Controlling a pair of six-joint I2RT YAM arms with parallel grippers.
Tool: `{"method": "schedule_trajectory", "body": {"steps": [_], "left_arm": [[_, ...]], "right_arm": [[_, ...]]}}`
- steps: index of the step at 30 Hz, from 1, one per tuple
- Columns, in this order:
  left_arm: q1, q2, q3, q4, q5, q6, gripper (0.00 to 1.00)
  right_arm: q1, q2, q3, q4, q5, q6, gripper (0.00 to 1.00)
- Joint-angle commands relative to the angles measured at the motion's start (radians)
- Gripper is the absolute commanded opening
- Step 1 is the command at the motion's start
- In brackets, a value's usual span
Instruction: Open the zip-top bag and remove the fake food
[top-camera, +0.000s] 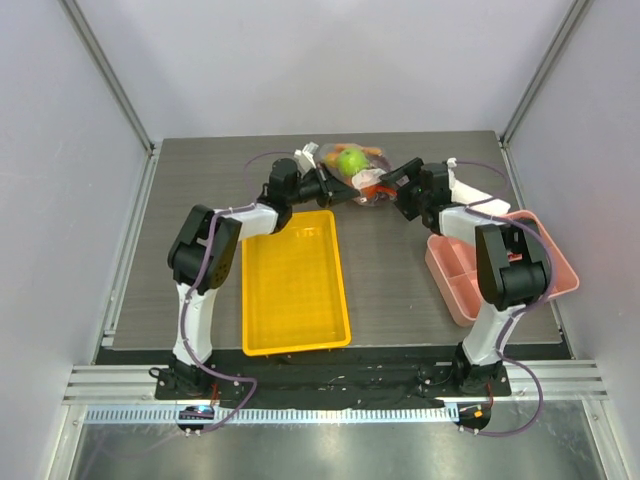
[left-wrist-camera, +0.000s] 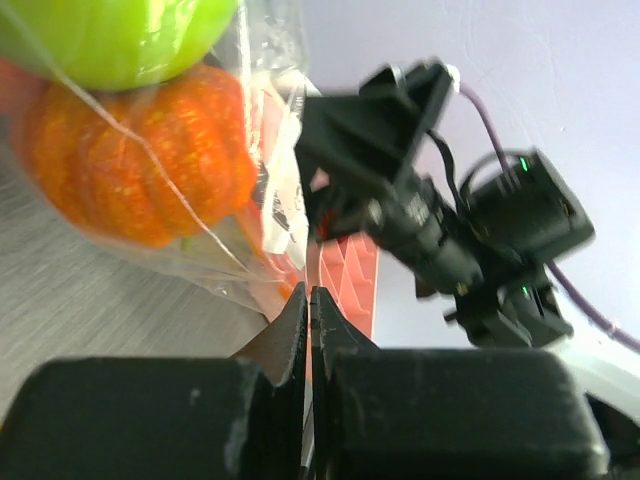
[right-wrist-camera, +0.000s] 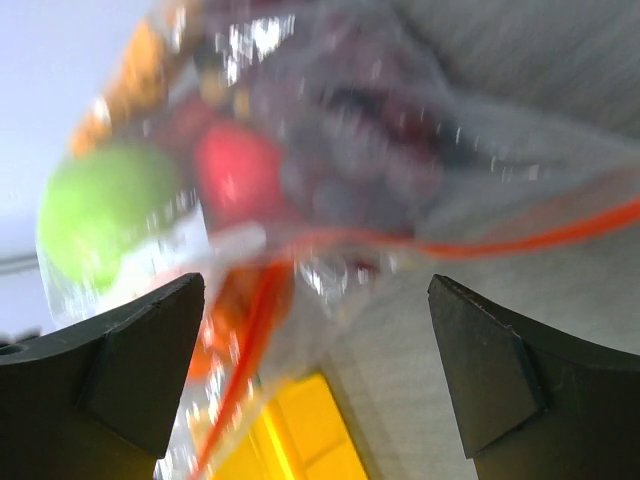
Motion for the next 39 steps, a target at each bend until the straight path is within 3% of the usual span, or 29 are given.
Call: {"method": "schedule_trajectory", "body": {"steps": [1,4,5,7,10,11,12,14,19,23,25,32,39], "left_arm": [[-0.084,-0.073,0.012,-0.098,-0.041,0.077,0.00],[-0.167,-0.065,0.099,-0.301,-0.107,0.253,0.00],[-0.180,-0.065,0.110,-0.382,-0.127,0.281,0.05],[-0.189,-0.096,0.092,-0.385,-0.139,0.312,0.14],[-0.188,-0.166,0.099,-0.519,-0.146,0.434,0.60],[-0.186,-0.189,0.140,-0.584,-0.164,0.485,0.74],[-0.184,-0.208,0.156,-0.700,-0.214,0.529,0.77],[-0.154,-0.249,0.200,-0.782,-0.257,0.623,0.82],[0.028,-0.173,0.407,-0.871,-0.137,0.591,0.72],[0.096,-0.014,0.602,-0.931,-0.116,0.588,0.61],[0.108,0.034,0.702,-0.945,-0.144,0.605,0.61],[0.116,0.315,0.979,-0.819,-0.087,0.518,0.59],[0.104,0.410,0.882,-0.635,-0.046,0.363,0.52]], "right_arm": [[-0.055,0.125,0.145,0.139,-0.049,-0.092,1.00],[-0.056,0.313,0.549,-0.025,-0.181,-0.217,1.00],[-0.059,0.359,0.625,-0.095,-0.229,-0.231,1.00],[-0.069,0.393,0.751,-0.184,-0.229,-0.263,1.00],[-0.078,0.386,0.857,-0.311,-0.229,-0.372,1.00],[-0.085,0.390,0.890,-0.441,-0.226,-0.424,1.00],[-0.092,0.384,0.910,-0.503,-0.206,-0.438,1.00],[-0.102,0.313,0.855,-0.559,-0.162,-0.453,1.00],[-0.107,0.122,0.516,-0.439,-0.125,-0.441,1.00],[-0.110,0.036,0.333,-0.280,-0.074,-0.374,1.00],[-0.109,0.021,0.220,-0.147,-0.106,-0.285,1.00],[-0.095,0.120,0.138,0.251,-0.148,-0.052,1.00],[-0.089,0.257,0.207,0.383,-0.160,0.002,1.00]]}}
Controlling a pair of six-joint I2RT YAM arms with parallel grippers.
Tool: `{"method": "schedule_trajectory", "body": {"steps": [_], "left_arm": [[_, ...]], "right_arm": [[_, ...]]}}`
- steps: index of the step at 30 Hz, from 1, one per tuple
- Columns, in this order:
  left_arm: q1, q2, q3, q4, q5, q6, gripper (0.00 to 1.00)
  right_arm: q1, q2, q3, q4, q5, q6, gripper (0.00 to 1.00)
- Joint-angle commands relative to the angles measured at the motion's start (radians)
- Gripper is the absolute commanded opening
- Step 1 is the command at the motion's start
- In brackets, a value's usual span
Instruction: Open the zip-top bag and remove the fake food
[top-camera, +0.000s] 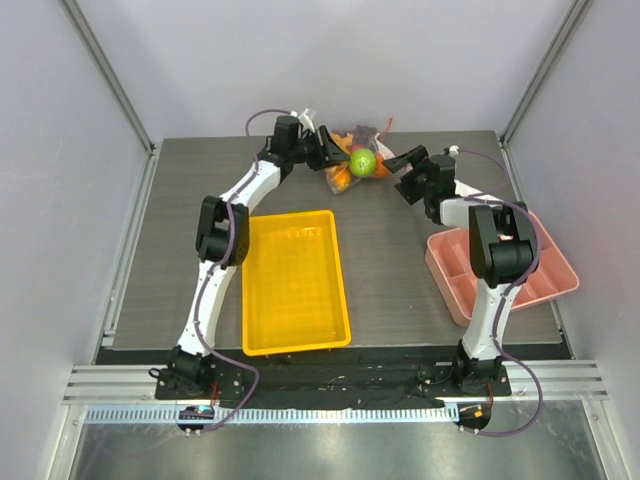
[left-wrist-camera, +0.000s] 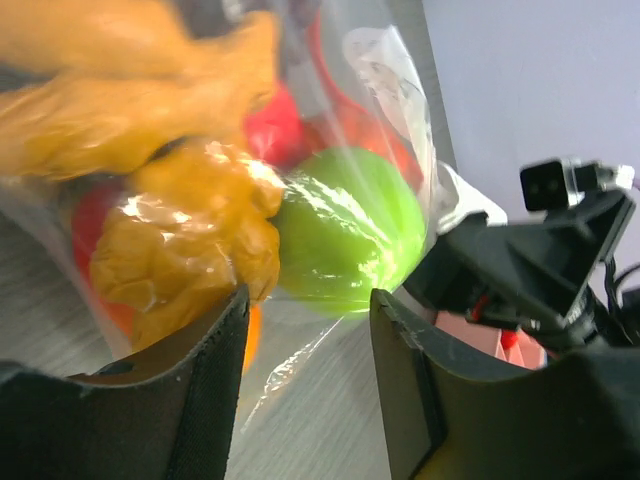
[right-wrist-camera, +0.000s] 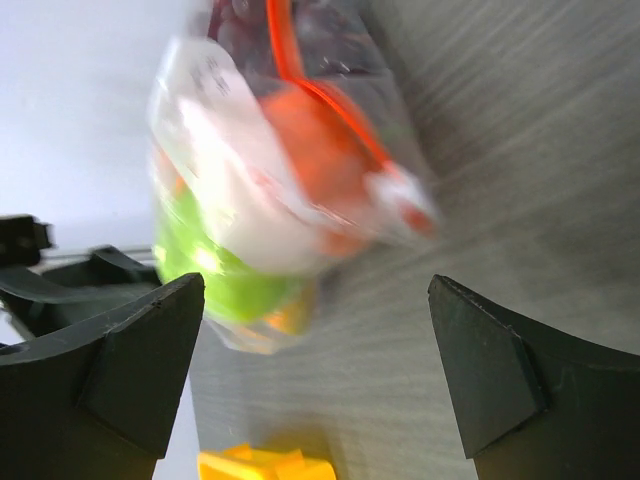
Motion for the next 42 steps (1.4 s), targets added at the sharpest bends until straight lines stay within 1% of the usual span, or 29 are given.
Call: {"method": "schedule_trajectory", "body": {"steps": [1,2,3,4,6,7,8,10,11,13,14,16,17,18,20,22,23,24,25,26,27,28,29,30,33,35,37,40,42], "left_arm": [[-0.016,-0.030,-0.077,0.152,0.052,-0.092,0.51],[-0.025,-0.049,-0.115,0.172,0.051,-0.090,0.51],[-0.045,-0.065,-0.207,0.193,0.045,-0.087,0.50],[-0.056,-0.094,-0.242,0.224,0.033,-0.084,0.50],[-0.082,-0.118,-0.313,0.241,0.019,-0.090,0.48],[-0.089,-0.128,-0.386,0.274,0.011,-0.098,0.47],[-0.097,-0.151,-0.426,0.314,0.003,-0.118,0.47],[-0.111,-0.167,-0.503,0.369,-0.004,-0.135,0.45],[-0.114,-0.176,-0.514,0.380,-0.004,-0.138,0.45],[-0.116,-0.193,-0.534,0.376,-0.004,-0.130,0.45],[-0.116,-0.208,-0.554,0.367,-0.003,-0.124,0.45],[-0.116,-0.268,-0.571,0.336,-0.010,-0.080,0.46],[-0.116,-0.289,-0.583,0.319,-0.015,-0.060,0.46],[-0.116,-0.340,-0.586,0.274,-0.024,-0.021,0.46],[-0.116,-0.381,-0.586,0.214,-0.035,0.019,0.48],[-0.116,-0.447,-0.580,0.129,-0.059,0.074,0.50],[-0.116,-0.470,-0.573,0.109,-0.069,0.094,0.50],[-0.116,-0.504,-0.573,0.054,-0.076,0.108,0.52],[-0.116,-0.523,-0.571,0.040,-0.081,0.131,0.53],[-0.114,-0.535,-0.567,0.023,-0.081,0.143,0.54],[-0.114,-0.547,-0.544,-0.030,-0.081,0.155,0.56],[-0.114,-0.566,-0.525,-0.055,-0.078,0.187,0.57],[-0.113,-0.573,-0.510,-0.081,-0.072,0.204,0.59],[-0.111,-0.579,-0.475,-0.098,-0.063,0.224,0.62],[-0.097,-0.586,-0.404,-0.168,-0.011,0.299,0.66],[-0.080,-0.570,-0.321,-0.235,0.019,0.348,0.67],[-0.071,-0.564,-0.257,-0.267,0.037,0.375,0.68],[-0.060,-0.563,-0.189,-0.285,-0.016,0.431,0.70],[-0.057,-0.567,-0.171,-0.278,-0.030,0.479,0.70]], "right_arm": [[0.009,0.060,0.068,0.194,0.003,0.065,1.00],[0.007,0.063,0.068,0.212,0.027,0.063,1.00],[0.007,0.075,0.072,0.214,0.040,0.054,1.00],[0.009,0.080,0.089,0.211,0.050,0.043,1.00],[0.007,0.097,0.121,0.173,0.073,0.017,0.98],[0.007,0.106,0.171,0.138,0.080,-0.019,0.98],[0.007,0.117,0.196,0.084,0.080,-0.035,0.95],[0.006,0.141,0.247,0.058,0.084,-0.075,0.91],[0.006,0.146,0.262,0.030,0.089,-0.099,0.88],[0.001,0.157,0.304,0.001,0.115,-0.154,0.83],[0.000,0.163,0.318,-0.017,0.124,-0.171,0.79],[-0.013,0.189,0.379,-0.049,0.123,-0.196,0.73],[-0.017,0.203,0.399,-0.077,0.121,-0.216,0.65],[-0.022,0.213,0.420,-0.079,0.113,-0.224,0.63],[-0.027,0.258,0.486,-0.111,0.106,-0.248,0.52],[-0.027,0.290,0.572,-0.166,0.072,-0.267,0.39],[-0.025,0.298,0.581,-0.165,0.063,-0.274,0.37],[-0.023,0.298,0.580,-0.150,0.055,-0.277,0.34],[-0.022,0.295,0.583,-0.139,0.041,-0.285,0.24],[-0.020,0.289,0.591,-0.142,0.037,-0.297,0.20],[-0.019,0.286,0.609,-0.148,0.034,-0.335,0.17],[-0.019,0.281,0.620,-0.154,0.021,-0.358,0.07],[-0.019,0.272,0.629,-0.155,0.011,-0.383,0.03],[-0.019,0.267,0.658,-0.163,-0.005,-0.449,0.02],[-0.014,0.244,0.715,-0.162,-0.135,-0.559,0.01],[-0.002,0.232,0.756,-0.207,-0.202,-0.628,0.01],[0.026,0.214,0.818,-0.285,-0.223,-0.723,0.02],[0.044,0.194,0.871,-0.307,-0.340,-0.765,0.02],[0.049,0.189,0.911,-0.312,-0.455,-0.773,0.01]]}}
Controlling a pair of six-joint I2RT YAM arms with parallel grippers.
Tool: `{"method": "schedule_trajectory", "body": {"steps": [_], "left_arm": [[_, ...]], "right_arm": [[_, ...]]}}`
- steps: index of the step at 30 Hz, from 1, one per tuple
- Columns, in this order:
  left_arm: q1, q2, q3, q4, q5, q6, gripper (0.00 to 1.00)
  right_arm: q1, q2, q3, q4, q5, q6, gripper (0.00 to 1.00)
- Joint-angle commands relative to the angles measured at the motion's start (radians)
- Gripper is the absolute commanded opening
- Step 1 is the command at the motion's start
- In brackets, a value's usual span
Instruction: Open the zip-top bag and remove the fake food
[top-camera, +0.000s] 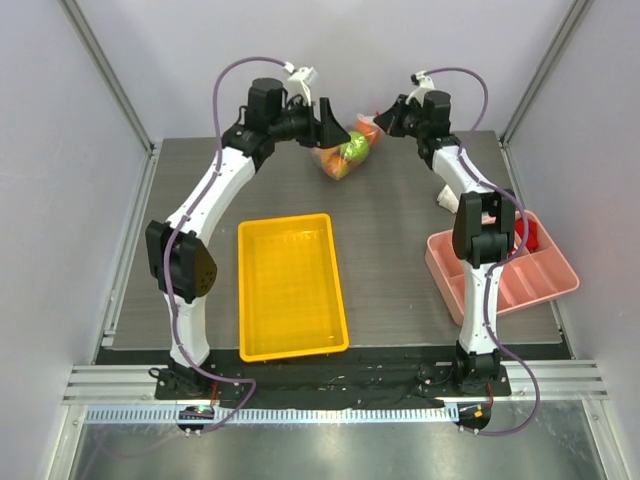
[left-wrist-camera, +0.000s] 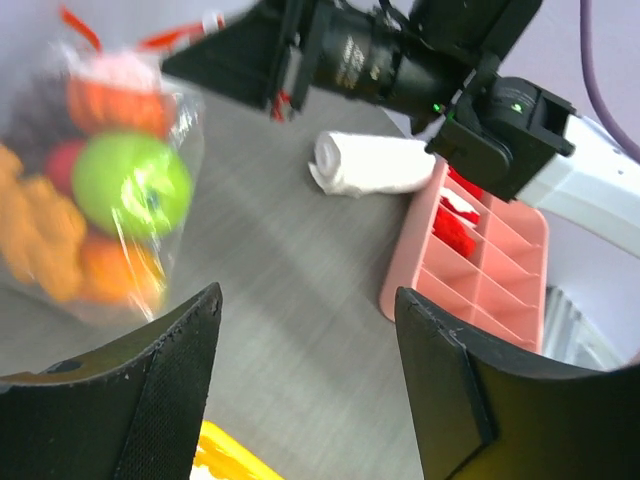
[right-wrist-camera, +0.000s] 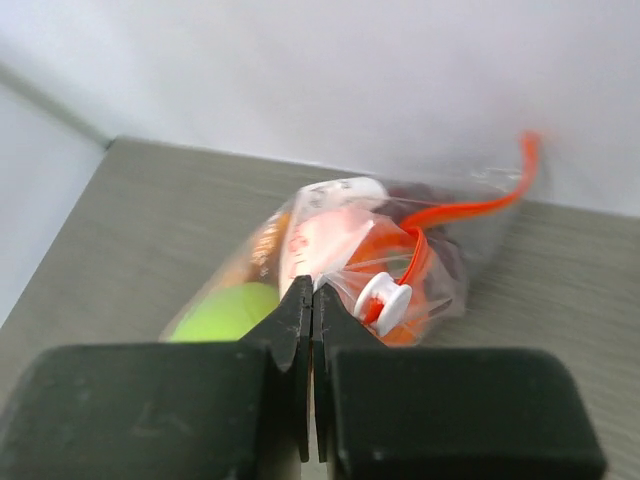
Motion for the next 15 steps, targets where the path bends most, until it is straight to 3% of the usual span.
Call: {"method": "schedule_trajectory", "body": {"steps": [1,9,15], "left_arm": [[0.020,-0.013,0.076,-0.034,-0.024,0.132,0.71],[0.060,-0.031,0.094,0.006,-0.104,0.211,0.78],[0.115,0.029,0.146,-0.005,0.057,0.286,0.79]], "right_arm": [[0.031,-0.110,0.126,-0.008,-0.263,-0.130,0.01],[0.073,-0.098,0.293,-0.183,-0.412,-0.239,0.01],[0.077,-0.084,0.292,-0.169,-0.478,-0.244,0.01]]}}
